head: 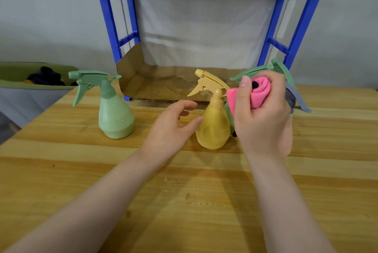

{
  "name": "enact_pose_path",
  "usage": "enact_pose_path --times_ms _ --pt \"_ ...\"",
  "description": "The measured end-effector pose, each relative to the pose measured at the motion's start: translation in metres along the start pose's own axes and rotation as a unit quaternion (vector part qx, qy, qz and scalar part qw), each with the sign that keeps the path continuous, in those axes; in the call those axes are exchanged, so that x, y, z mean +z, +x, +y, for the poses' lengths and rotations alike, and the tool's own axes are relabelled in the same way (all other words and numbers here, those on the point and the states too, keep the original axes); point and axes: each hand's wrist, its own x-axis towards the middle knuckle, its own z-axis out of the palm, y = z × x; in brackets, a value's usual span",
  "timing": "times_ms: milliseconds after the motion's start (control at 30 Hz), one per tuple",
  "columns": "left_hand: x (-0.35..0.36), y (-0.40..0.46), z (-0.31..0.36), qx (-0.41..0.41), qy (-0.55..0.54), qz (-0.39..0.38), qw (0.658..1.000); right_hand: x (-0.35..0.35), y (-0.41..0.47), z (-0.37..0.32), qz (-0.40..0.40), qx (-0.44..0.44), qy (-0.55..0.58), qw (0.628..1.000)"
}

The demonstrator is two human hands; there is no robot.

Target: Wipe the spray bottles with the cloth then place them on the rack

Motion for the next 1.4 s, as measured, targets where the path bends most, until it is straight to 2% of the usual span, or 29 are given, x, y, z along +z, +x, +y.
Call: enact_pose_path --times_ms 100,300,433,533,633,767,933,1200,1400 --pt "-0.020 -0.014 -0.011 -0.004 0.010 0.031 0.999 0.005 -0.009 -0.017 -0.026 -0.026 0.047 0.998" --pt "-0.054 -0.035 -0.037 -0.045 0.034 0.123 0.991 0.024 -0.041 -0.044 -0.169 -0.070 0.048 0.982" --pt "-0.074 -0.042 -0.054 -0.091 0.037 0.216 0.971 0.031 -0.054 -0.047 -0.276 0.009 0.083 0.958" --pt "-0.085 -0.041 -0.070 -0.124 0.059 0.269 0.953 0.039 -0.061 -0.047 -0.324 0.098 0.121 0.933" --pt "-0.089 -0.037 -0.075 -0.148 0.080 0.262 0.950 0.041 -0.061 -0.045 -0.356 0.170 0.166 0.904" --pt "-0.091 -0.019 -0.077 -0.164 0.052 0.235 0.957 0.041 -0.062 -0.042 -0.394 0.183 0.184 0.882" --pt "-0.092 0.000 -0.070 -0.143 -0.024 0.258 0.955 0.043 -0.063 -0.039 -0.401 0.191 0.170 0.880" --pt "-0.090 0.008 -0.077 -0.138 -0.055 0.299 0.943 0.045 -0.062 -0.037 -0.350 0.235 0.181 0.889" --pt "-0.085 0.006 -0.060 -0.082 -0.084 0.281 0.953 0.044 -0.059 -0.035 -0.324 0.234 0.174 0.900"
